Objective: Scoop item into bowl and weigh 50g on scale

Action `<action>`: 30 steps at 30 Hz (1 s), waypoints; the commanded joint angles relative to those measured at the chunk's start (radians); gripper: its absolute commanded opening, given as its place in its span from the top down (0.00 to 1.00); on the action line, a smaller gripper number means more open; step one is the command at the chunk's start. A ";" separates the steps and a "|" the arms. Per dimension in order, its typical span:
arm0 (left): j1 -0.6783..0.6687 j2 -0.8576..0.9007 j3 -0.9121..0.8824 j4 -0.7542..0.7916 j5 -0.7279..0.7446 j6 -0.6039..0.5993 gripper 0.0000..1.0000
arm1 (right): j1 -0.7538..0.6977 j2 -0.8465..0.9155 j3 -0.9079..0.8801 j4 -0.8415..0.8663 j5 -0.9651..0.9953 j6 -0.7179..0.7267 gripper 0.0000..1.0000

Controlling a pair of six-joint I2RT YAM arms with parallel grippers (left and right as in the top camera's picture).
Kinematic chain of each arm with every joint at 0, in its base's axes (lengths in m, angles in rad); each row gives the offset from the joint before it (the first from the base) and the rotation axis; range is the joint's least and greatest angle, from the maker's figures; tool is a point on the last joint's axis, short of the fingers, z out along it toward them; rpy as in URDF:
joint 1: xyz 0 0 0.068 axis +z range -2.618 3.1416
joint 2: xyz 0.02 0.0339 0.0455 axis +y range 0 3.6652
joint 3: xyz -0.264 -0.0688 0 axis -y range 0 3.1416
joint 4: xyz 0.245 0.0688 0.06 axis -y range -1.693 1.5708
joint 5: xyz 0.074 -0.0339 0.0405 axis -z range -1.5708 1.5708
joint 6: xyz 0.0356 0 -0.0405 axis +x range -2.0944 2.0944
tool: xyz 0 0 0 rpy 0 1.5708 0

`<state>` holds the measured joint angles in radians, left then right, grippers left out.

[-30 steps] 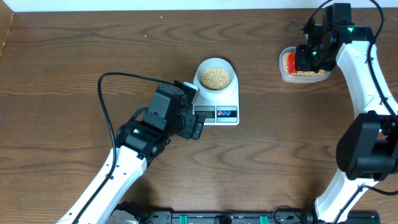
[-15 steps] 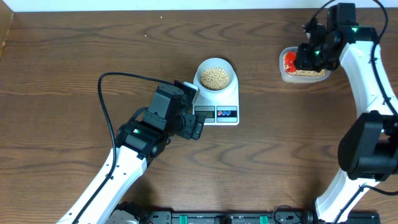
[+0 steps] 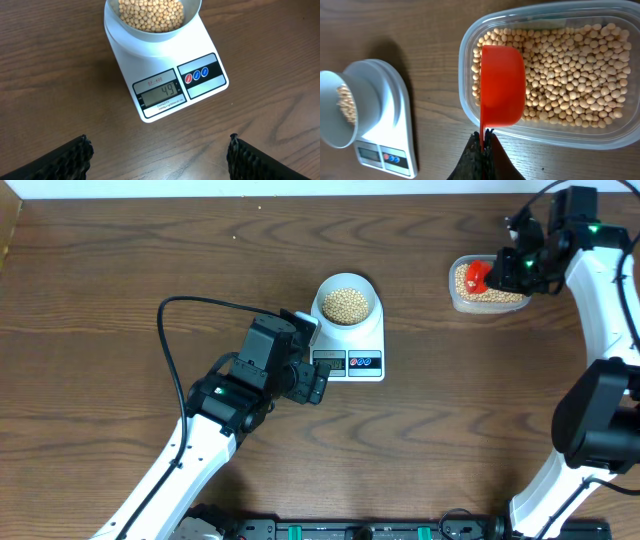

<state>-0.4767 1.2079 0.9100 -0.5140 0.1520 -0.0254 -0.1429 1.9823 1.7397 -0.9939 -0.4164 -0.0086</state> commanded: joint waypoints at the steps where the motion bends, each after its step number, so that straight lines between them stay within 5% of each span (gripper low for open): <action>1: 0.004 -0.006 0.001 0.000 0.005 0.010 0.12 | -0.029 0.006 -0.001 0.002 -0.109 -0.010 0.99; 22: 0.004 -0.006 0.001 0.000 0.005 0.010 0.12 | -0.052 0.006 -0.001 -0.039 -0.560 -0.256 0.99; 30: 0.004 -0.006 0.001 0.000 0.005 0.010 0.12 | 0.023 0.006 -0.001 -0.113 -0.611 -0.475 0.99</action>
<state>-0.4767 1.2079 0.9100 -0.5140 0.1520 -0.0250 -0.1509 1.9823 1.7397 -1.0908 -0.9443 -0.3386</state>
